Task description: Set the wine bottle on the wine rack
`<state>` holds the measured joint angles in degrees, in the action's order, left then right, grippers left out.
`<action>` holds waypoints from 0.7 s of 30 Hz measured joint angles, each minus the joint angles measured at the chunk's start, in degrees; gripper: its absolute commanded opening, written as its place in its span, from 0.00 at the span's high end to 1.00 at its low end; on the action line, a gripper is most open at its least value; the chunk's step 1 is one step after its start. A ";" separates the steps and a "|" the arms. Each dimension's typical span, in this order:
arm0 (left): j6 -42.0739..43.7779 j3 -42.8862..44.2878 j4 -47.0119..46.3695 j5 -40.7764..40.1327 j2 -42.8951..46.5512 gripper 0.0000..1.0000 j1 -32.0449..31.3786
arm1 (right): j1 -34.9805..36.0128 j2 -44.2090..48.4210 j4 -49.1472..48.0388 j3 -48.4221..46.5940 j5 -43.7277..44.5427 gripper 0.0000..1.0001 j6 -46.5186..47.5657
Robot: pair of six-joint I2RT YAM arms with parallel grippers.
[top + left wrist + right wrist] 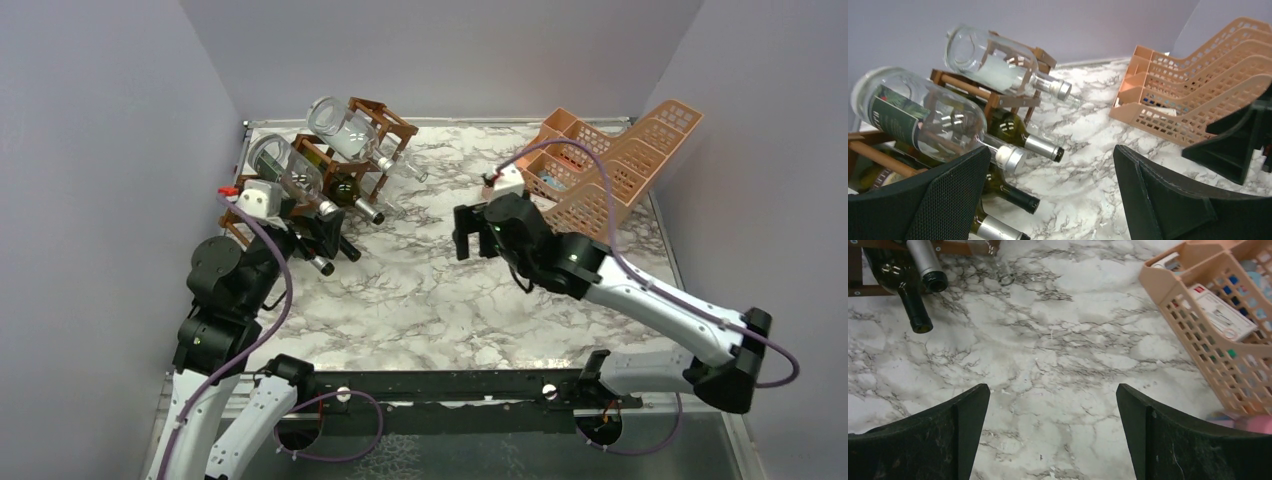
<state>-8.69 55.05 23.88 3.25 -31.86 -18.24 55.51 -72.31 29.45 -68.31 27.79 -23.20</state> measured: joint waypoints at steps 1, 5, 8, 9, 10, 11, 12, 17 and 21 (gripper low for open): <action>0.24 0.90 0.04 -0.33 0.33 0.01 0.00 | 0.00 2.54 1.09 0.90 1.40 0.00 0.04; 1.79 5.90 0.98 -2.95 2.16 0.01 0.00 | 0.00 13.62 3.91 2.82 6.29 0.00 0.28; 2.89 11.02 1.81 -4.76 3.17 0.01 0.00 | -0.02 20.63 4.57 2.82 9.22 0.00 0.48; 3.32 12.76 2.12 -5.25 3.39 0.01 0.00 | 0.00 22.53 5.01 2.80 10.08 0.00 0.72; 3.58 13.84 2.29 -5.51 3.48 0.01 0.00 | 0.00 24.13 5.49 2.75 10.78 0.00 0.81; 3.87 15.19 2.60 -5.92 3.63 0.01 0.00 | -0.02 25.86 6.40 2.45 11.61 0.00 1.09; 4.11 16.35 2.82 -6.29 3.74 0.01 0.00 | -0.02 27.06 7.13 2.01 12.20 0.00 1.33; 5.07 19.19 4.85 -7.82 4.44 0.01 0.00 | -0.02 30.18 8.55 -0.61 13.73 0.00 3.04; 5.31 19.45 6.36 -8.66 4.44 0.01 0.00 | -0.02 31.32 9.05 -2.27 13.84 0.01 4.17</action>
<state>-3.38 74.50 30.24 -5.41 -27.42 -18.24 55.48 -40.99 38.50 -70.59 41.63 -19.03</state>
